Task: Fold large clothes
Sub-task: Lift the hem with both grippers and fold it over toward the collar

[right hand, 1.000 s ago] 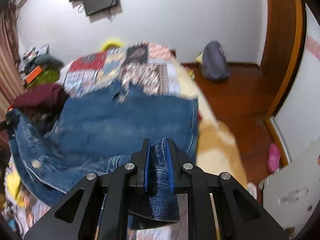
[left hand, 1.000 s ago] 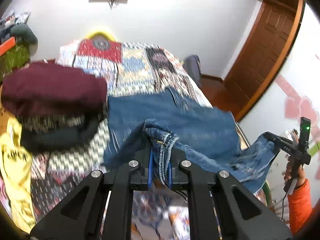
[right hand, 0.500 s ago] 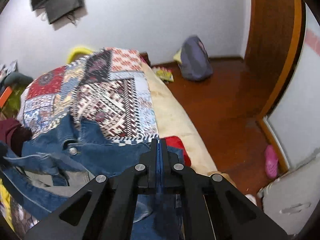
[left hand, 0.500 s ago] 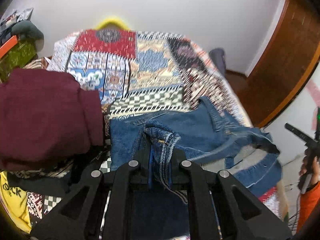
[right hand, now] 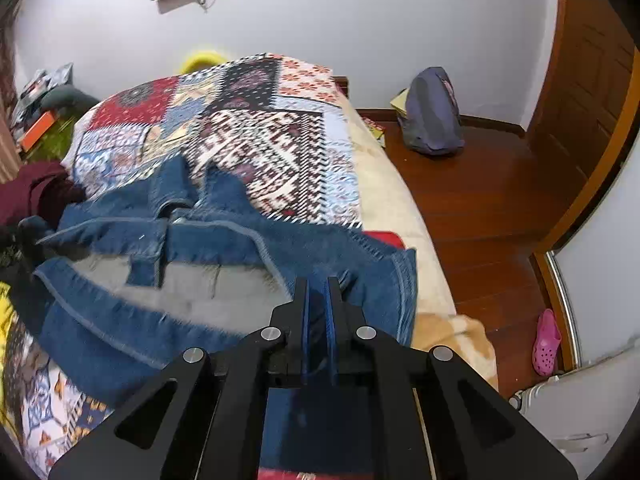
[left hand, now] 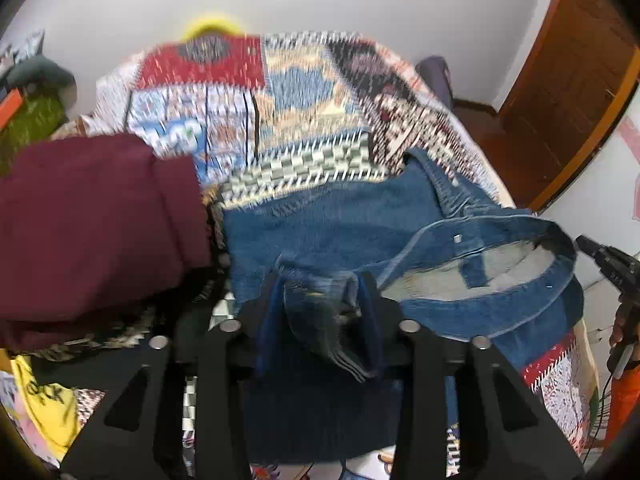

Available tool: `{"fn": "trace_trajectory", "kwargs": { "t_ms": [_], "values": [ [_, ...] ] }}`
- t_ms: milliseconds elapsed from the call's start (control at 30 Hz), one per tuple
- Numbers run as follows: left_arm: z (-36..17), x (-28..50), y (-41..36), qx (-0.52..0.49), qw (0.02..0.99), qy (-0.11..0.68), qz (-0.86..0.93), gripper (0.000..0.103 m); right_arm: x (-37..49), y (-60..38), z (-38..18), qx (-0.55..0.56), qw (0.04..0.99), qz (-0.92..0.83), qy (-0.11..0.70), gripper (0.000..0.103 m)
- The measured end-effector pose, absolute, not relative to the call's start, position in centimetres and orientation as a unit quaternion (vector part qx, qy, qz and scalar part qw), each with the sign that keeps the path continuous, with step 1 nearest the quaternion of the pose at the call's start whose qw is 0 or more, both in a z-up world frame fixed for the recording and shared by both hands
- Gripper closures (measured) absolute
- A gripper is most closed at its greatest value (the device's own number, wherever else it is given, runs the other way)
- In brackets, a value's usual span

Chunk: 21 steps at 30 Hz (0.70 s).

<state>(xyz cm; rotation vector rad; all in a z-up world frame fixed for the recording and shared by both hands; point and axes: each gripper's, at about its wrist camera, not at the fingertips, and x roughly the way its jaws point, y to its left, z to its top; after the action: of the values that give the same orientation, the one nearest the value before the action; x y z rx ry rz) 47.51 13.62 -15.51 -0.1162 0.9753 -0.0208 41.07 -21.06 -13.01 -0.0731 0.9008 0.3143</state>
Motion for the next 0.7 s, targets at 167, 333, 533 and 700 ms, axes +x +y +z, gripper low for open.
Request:
{"fn": "trace_trajectory", "kwargs": {
  "t_ms": [167,333,533,700],
  "values": [
    [-13.8,44.6,13.5,-0.034,0.893,0.449,-0.017,0.049,38.1,-20.3,-13.4,-0.031,0.875,0.184,0.446,0.084],
    [-17.0,43.0,12.0,-0.004,0.871,0.490,-0.037,0.049,35.3,-18.4,-15.1,-0.056,0.861,0.212,0.460,0.072],
    [-21.8,44.2,9.7,0.010,0.849,0.527,-0.048,0.049,35.3,-15.0,-18.5,-0.080,0.836,0.230,0.492,0.071],
    [-22.4,48.0,9.3,0.014,0.855,0.517,-0.037,0.049,38.0,-12.1,-19.2,-0.098,0.836,0.226,0.491,0.071]
  ]
}}
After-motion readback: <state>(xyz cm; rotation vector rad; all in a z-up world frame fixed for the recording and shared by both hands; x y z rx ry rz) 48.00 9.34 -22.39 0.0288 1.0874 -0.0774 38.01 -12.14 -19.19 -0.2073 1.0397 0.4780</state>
